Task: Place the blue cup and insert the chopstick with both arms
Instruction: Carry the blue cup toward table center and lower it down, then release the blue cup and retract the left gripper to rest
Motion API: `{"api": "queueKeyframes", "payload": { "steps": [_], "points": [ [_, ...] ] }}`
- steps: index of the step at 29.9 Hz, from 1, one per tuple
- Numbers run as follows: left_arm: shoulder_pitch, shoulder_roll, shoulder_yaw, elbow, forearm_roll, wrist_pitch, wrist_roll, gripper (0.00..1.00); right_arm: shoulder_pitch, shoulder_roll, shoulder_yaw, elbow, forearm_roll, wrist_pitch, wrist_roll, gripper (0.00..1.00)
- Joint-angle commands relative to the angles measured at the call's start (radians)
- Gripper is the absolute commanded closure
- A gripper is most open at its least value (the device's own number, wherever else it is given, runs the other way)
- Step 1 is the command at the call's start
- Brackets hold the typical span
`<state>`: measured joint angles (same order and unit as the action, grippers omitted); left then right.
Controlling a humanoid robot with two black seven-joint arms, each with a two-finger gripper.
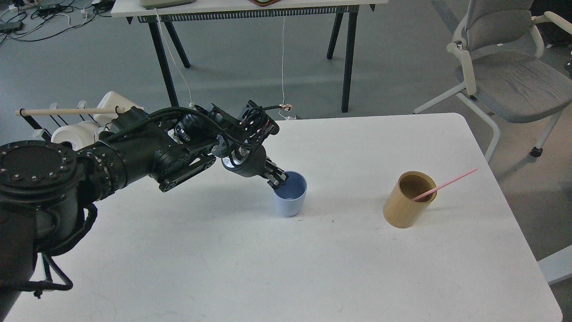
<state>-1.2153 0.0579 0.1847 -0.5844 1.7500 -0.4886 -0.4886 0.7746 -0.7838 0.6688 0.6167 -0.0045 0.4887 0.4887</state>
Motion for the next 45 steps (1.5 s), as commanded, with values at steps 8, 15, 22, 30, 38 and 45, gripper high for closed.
{"api": "queueKeyframes", "payload": {
  "steps": [8, 15, 22, 30, 38, 45],
  "points": [
    [0.002, 0.048, -0.169, -0.003, -0.079, 0.000, 0.000, 0.27, -0.001, 0.008, 0.000, 0.000, -0.008, 0.000, 0.000, 0.01],
    [0.028, 0.164, -0.315, -0.003, -0.461, 0.000, 0.000, 0.12, 0.040, 0.008, -0.138, 0.057, -0.089, 0.000, 0.000, 0.01],
    [0.105, 0.278, -0.484, -0.009, -1.022, 0.000, 0.000, 0.09, 0.086, 0.029, -0.117, 0.145, -0.072, 0.000, 0.000, 0.01],
    [0.310, 0.473, -0.763, -0.080, -1.371, 0.000, 0.000, 0.08, 0.080, 0.164, -0.104, 0.156, -0.075, 0.000, 0.000, 0.01],
    [0.531, 0.519, -0.971, -0.086, -1.399, 0.000, 0.000, 0.05, 0.074, 0.301, -0.110, 0.118, -0.085, 0.000, 0.000, 0.01],
    [0.576, 0.522, -1.021, -0.086, -1.397, 0.000, 0.000, 0.04, 0.103, 0.301, -0.109, 0.129, -0.088, 0.000, 0.000, 0.01]
  ]
}}
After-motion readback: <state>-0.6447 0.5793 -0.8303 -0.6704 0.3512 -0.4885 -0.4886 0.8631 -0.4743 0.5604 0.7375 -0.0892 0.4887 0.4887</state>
